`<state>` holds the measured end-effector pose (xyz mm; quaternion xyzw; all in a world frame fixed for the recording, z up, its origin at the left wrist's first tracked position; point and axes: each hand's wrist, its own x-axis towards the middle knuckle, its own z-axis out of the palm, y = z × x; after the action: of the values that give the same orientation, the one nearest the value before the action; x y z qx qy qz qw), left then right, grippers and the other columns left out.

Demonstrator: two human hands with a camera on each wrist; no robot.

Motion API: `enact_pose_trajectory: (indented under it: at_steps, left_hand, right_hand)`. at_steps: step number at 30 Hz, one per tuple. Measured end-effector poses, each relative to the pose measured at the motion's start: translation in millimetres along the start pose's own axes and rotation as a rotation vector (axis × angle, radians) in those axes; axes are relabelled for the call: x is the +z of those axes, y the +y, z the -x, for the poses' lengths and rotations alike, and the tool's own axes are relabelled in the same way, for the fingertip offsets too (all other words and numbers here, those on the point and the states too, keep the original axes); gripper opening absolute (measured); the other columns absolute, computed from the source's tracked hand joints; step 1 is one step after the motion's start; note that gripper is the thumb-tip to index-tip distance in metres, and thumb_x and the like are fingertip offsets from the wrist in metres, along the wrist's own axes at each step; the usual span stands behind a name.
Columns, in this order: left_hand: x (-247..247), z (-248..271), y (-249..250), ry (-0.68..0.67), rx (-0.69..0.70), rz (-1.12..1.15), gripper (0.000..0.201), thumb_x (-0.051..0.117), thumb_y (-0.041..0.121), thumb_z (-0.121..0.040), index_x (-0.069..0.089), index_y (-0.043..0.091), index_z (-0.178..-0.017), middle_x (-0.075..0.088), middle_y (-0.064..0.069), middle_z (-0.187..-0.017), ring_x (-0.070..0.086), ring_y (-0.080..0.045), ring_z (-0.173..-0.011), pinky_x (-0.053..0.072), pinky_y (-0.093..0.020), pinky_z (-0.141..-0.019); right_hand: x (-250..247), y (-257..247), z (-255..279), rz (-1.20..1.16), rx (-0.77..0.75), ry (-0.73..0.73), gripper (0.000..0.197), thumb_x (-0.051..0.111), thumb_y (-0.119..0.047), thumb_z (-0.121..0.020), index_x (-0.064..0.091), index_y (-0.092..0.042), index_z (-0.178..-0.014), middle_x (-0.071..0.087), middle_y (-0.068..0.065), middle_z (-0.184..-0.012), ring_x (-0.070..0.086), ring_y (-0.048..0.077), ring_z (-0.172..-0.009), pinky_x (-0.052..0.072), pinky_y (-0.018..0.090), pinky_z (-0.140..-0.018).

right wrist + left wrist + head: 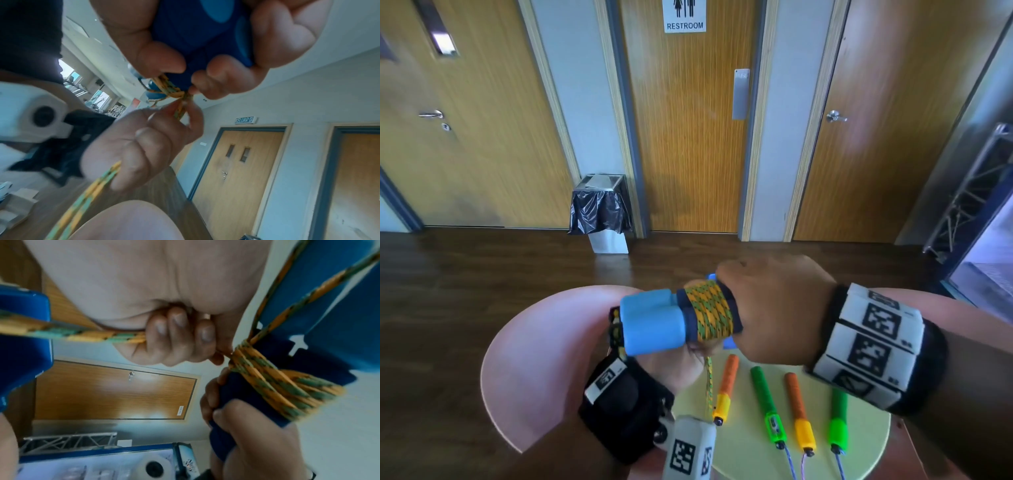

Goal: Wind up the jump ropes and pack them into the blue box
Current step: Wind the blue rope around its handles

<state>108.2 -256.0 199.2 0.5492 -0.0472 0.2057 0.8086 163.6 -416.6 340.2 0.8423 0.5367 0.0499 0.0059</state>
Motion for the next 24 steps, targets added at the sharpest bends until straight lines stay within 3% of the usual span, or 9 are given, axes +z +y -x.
enact_pose_trajectory:
  at_steps: [3,6,8,10,13,16,20,22,24]
  left_hand:
    - [20,-1,8,0.068,-0.078,0.092,0.016,0.063,0.016,-0.085,0.058,0.002,-0.090,0.058,-0.004,-0.074,0.043,-0.009,-0.057,0.032,-0.020,-0.057]
    - [22,9,-1,0.249,0.028,-0.298,0.016,0.065,0.016,-0.064,0.051,0.007,-0.065,0.040,0.003,-0.053,0.037,-0.007,-0.041,0.034,-0.024,-0.041]
    - [25,-2,5,0.255,-0.142,-0.140,0.014,0.052,0.020,-0.070,0.060,0.008,-0.070,0.048,0.007,-0.055,0.040,-0.010,-0.054,0.038,-0.030,-0.049]
    - [16,-2,-10,0.239,-0.147,-0.189,0.014,0.049,0.017,-0.077,0.062,0.012,-0.074,0.061,0.002,-0.062,0.054,-0.017,-0.064,0.048,-0.027,-0.058]
    - [30,4,-9,0.351,-0.097,-0.245,0.028,0.040,0.008,-0.076,0.048,0.023,-0.054,0.048,0.008,-0.047,0.041,-0.005,-0.046,0.035,-0.019,-0.051]
    - [35,15,-5,0.335,-0.071,-0.288,0.029,0.045,0.012,-0.078,0.037,0.025,-0.053,0.031,0.008,-0.045,0.028,-0.004,-0.048,0.025,-0.017,-0.053]
    - [48,28,0,0.409,-0.069,-0.417,0.049,0.046,0.042,-0.090,0.042,0.022,-0.046,0.031,0.008,-0.045,0.026,-0.009,-0.043,0.022,-0.025,-0.050]
    - [52,31,5,0.420,-0.044,-0.441,0.057,0.047,0.039,-0.098,0.052,0.023,-0.043,0.033,0.010,-0.041,0.028,-0.005,-0.040,0.024,-0.024,-0.048]
    - [51,30,7,0.465,-0.050,-0.388,0.052,0.052,0.035,-0.098,0.057,0.025,-0.047,0.036,0.010,-0.043,0.030,-0.006,-0.041,0.024,-0.024,-0.046]
  right_hand:
    - [4,-1,-8,-0.059,0.080,0.054,0.032,0.059,-0.045,-0.072,0.047,-0.027,-0.096,0.055,-0.009,-0.089,0.054,0.020,-0.075,0.045,0.027,-0.065]
    - [11,-6,-15,-0.097,0.154,0.092,0.030,0.060,-0.041,-0.076,0.046,-0.025,-0.098,0.055,-0.007,-0.088,0.052,0.019,-0.072,0.048,0.030,-0.066]
    - [16,-9,-19,-0.093,0.189,0.101,0.028,0.058,-0.038,-0.079,0.044,-0.023,-0.098,0.054,-0.006,-0.088,0.050,0.020,-0.070,0.044,0.030,-0.063]
    - [20,-12,-22,-0.094,0.220,0.100,0.025,0.057,-0.035,-0.082,0.042,-0.021,-0.096,0.053,-0.005,-0.087,0.047,0.020,-0.068,0.038,0.029,-0.059]
    - [31,-15,-25,-0.045,0.239,0.124,0.024,0.057,-0.031,-0.083,0.038,-0.020,-0.092,0.050,-0.004,-0.084,0.045,0.020,-0.068,0.028,0.027,-0.050]
    - [40,-14,-27,0.006,0.279,0.143,0.022,0.054,-0.027,-0.085,0.035,-0.019,-0.092,0.045,-0.003,-0.084,0.041,0.021,-0.070,0.018,0.026,-0.047]
    - [53,-13,-24,-0.043,0.248,0.086,0.036,0.058,-0.033,-0.084,0.040,-0.014,-0.109,0.052,0.002,-0.104,0.050,0.022,-0.090,0.040,0.032,-0.063]
    - [61,-8,-20,-0.261,0.201,0.048,0.052,0.062,-0.043,-0.077,0.041,-0.016,-0.116,0.050,0.002,-0.114,0.050,0.022,-0.105,0.045,0.034,-0.081]
    - [66,0,-14,-0.604,0.219,0.095,0.060,0.065,-0.052,-0.068,0.045,-0.024,-0.117,0.052,-0.006,-0.112,0.052,0.014,-0.105,0.045,0.029,-0.086]
